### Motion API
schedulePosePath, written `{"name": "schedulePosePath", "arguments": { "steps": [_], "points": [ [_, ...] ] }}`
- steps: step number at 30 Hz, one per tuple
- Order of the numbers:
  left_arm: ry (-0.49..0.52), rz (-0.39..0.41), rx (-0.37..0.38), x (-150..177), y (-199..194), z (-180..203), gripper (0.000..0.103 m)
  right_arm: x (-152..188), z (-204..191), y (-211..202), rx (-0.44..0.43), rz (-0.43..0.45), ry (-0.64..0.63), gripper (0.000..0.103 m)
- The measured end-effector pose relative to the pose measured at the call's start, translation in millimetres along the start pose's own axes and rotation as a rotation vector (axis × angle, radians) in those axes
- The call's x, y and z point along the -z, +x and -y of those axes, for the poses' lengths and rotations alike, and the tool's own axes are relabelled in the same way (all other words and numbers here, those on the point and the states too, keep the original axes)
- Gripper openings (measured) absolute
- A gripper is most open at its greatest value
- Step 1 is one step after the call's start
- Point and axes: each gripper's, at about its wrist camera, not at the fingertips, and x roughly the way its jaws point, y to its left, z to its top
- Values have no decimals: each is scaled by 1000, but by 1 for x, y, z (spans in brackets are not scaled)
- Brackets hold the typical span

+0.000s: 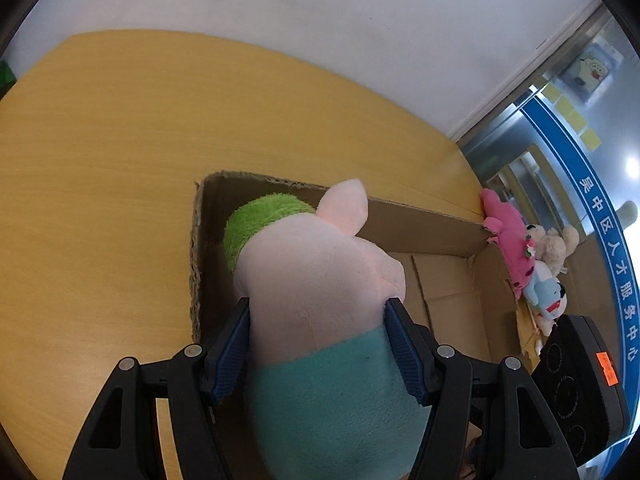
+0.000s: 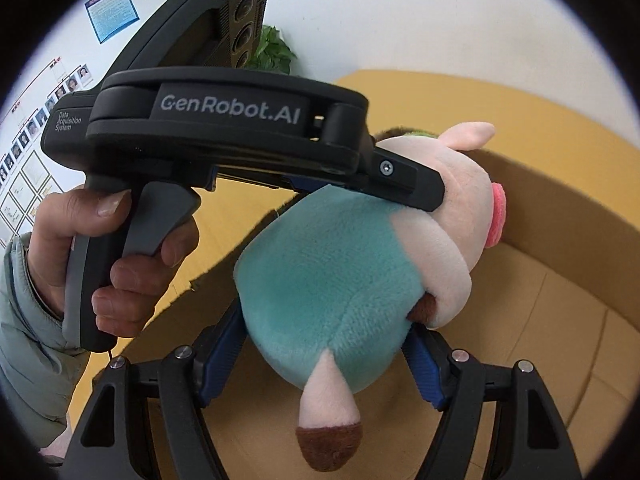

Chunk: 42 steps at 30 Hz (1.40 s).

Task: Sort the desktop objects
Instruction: 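Carry the pig plush into the cardboard box and open the right gripper, then grasp the black product box with the right gripper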

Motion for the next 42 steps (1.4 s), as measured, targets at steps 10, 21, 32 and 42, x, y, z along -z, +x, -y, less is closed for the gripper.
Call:
{"name": "schedulePosePath", "arguments": {
  "steps": [10, 21, 32, 42],
  "points": [
    [-23, 135, -24, 2, -68, 13, 69, 5, -13, 23, 22, 14, -48, 78],
    [63, 290, -143, 56, -167, 51, 75, -2, -67, -16, 70, 74, -94, 82],
    [241, 528, -272, 160, -233, 157, 103, 74, -69, -224, 251, 290, -35, 88],
    [244, 527, -277, 240, -210, 230, 103, 179, -77, -285, 531, 296, 126, 89]
  ]
}}
